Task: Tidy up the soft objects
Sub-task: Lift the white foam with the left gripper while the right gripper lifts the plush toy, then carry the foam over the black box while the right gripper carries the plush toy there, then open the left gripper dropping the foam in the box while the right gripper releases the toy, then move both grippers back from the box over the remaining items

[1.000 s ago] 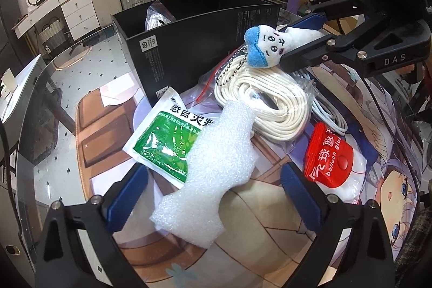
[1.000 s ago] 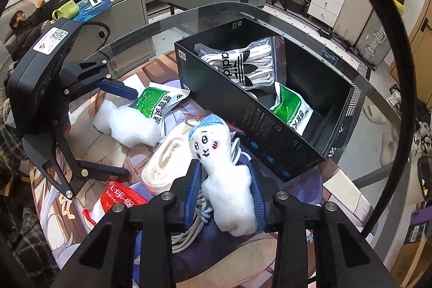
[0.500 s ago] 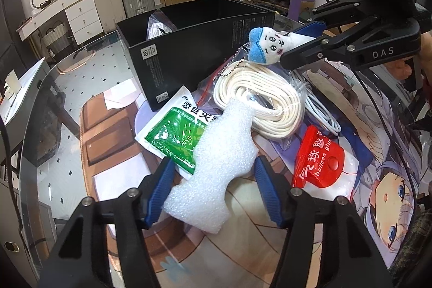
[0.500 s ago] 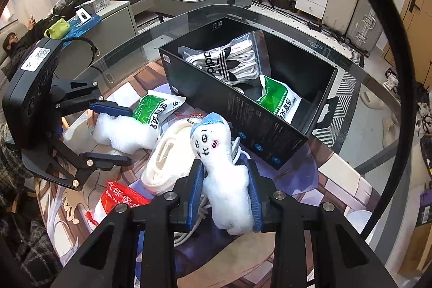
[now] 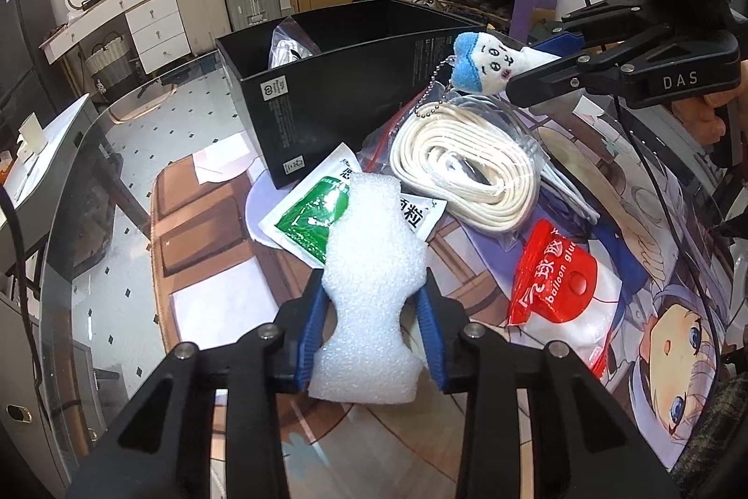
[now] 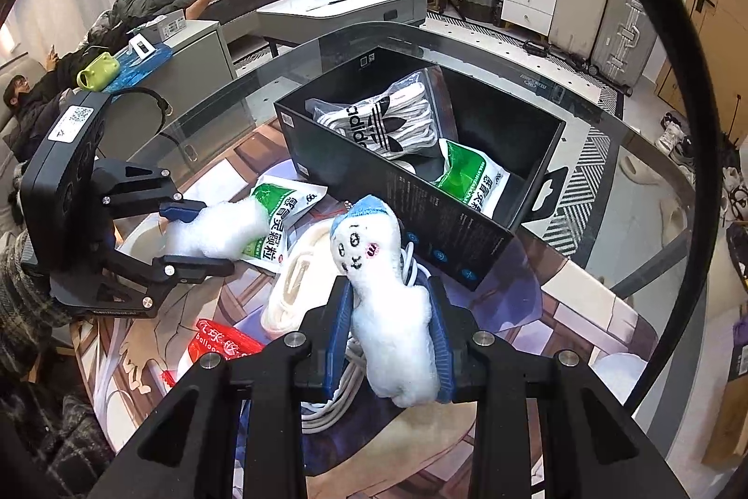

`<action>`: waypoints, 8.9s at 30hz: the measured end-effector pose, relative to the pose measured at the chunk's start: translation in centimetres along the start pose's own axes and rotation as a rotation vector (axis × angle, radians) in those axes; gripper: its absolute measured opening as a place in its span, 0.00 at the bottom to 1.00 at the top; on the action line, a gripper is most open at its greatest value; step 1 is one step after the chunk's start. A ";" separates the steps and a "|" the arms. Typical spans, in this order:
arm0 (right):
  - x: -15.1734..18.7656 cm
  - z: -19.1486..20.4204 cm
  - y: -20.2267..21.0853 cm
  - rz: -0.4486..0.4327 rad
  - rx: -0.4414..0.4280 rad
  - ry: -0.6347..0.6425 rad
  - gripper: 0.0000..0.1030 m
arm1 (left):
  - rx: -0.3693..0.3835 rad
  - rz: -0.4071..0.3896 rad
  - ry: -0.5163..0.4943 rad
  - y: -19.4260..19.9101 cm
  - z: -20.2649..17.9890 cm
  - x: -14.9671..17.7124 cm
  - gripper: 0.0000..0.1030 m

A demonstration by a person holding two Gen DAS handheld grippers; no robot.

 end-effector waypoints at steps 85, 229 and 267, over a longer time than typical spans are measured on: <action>-3.1 -1.5 5.6 -0.225 0.003 -0.181 0.30 | -0.119 -0.097 0.091 3.0 3.6 -8.6 0.35; -5.0 -4.9 1.4 -0.180 -0.073 -0.289 0.91 | -0.101 -0.131 0.141 -0.1 7.1 -8.2 1.00; -1.1 0.6 4.1 -0.148 -0.088 -0.219 0.91 | -0.137 -0.106 0.198 1.5 5.3 -4.4 1.00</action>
Point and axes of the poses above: each gripper's, at about its wrist camera, not at the fingertips, and y roughly against the way its jaws point, z to its left, x to its underside, the point moved 1 cm from there along -y, roughly the way its jaws point, and after that the axes turned 11 degrees about -y, right-handed, at the moved point
